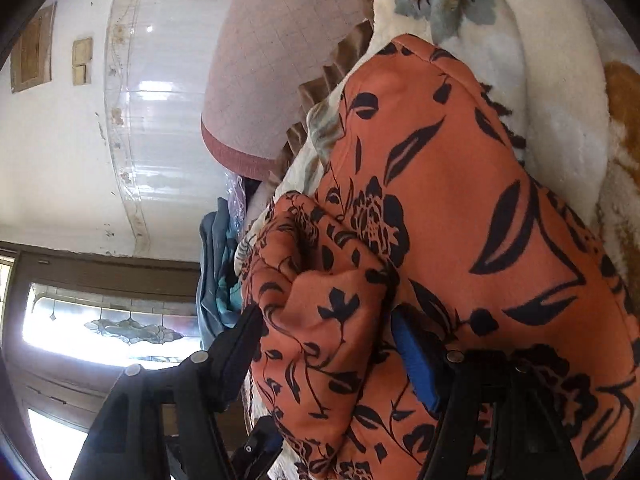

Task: Fold small clothes

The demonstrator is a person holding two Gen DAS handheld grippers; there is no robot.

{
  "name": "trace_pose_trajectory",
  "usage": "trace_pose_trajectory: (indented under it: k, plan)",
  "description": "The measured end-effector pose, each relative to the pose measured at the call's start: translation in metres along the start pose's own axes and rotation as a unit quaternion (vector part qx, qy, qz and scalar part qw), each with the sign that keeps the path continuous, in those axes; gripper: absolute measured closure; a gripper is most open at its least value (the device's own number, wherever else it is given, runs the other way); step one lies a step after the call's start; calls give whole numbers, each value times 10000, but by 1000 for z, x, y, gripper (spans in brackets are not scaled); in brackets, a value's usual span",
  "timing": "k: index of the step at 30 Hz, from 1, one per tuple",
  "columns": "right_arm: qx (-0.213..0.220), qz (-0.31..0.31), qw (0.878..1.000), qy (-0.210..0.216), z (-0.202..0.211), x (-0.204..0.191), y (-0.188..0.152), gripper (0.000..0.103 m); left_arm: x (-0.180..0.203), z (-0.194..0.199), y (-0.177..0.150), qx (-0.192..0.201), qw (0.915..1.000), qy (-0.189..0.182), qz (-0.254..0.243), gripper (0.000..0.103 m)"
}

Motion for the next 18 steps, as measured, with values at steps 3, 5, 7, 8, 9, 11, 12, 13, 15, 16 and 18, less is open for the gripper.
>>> trace_pose_trajectory:
  k: [3,5,7,8,9,11,12,13,15,16,18]
  plan:
    - [97,134,9998,120,-11,-7,3,37,1,-7,-3,-7,9998,-92,-188,41]
    - [75,458,9989,82,-14,-15,0,73,-1,-13,-1,-121,9998,-104,-142,40]
    - [216,819,9964,-59,-8,-29,-1,81,-2,-18,5,-107,9998,-158,-63,40]
    - [299,1042,9941,-45,-1,-39,-2,84,-2,-17,8,-61,9998,-165,-61,39]
    - [400,1286,9909,-46,8,-51,-3,85,0,-17,10,-27,9998,-185,-86,37]
    - [704,1650,9838,-24,33,-70,-6,86,7,-17,10,5,9996,-234,-175,36]
    - [866,1776,9803,14,47,-79,-8,86,11,-16,10,23,9994,-257,-247,36]
    - [1031,1913,9761,32,64,-85,-10,87,16,-15,9,44,9990,-300,-325,34]
    - [1358,2161,9669,-73,101,-89,-15,87,25,-14,5,78,9982,-336,-498,26]
    - [1464,2207,9641,-214,111,-86,-17,87,29,-14,2,65,9975,-300,-630,26]
    - [1574,2335,9549,-939,122,-63,-19,87,36,-21,-7,-71,9953,-188,-944,25]
Point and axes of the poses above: each gripper's, at about its wrist camera, not at the fingertips, and z roughly against the way its jaws point, x to its right, y to its top, the point moved 6 cm from there along -z, roughly the way its jaws point, and after that the axes turned 11 degrees about x, right-handed, at the moved point
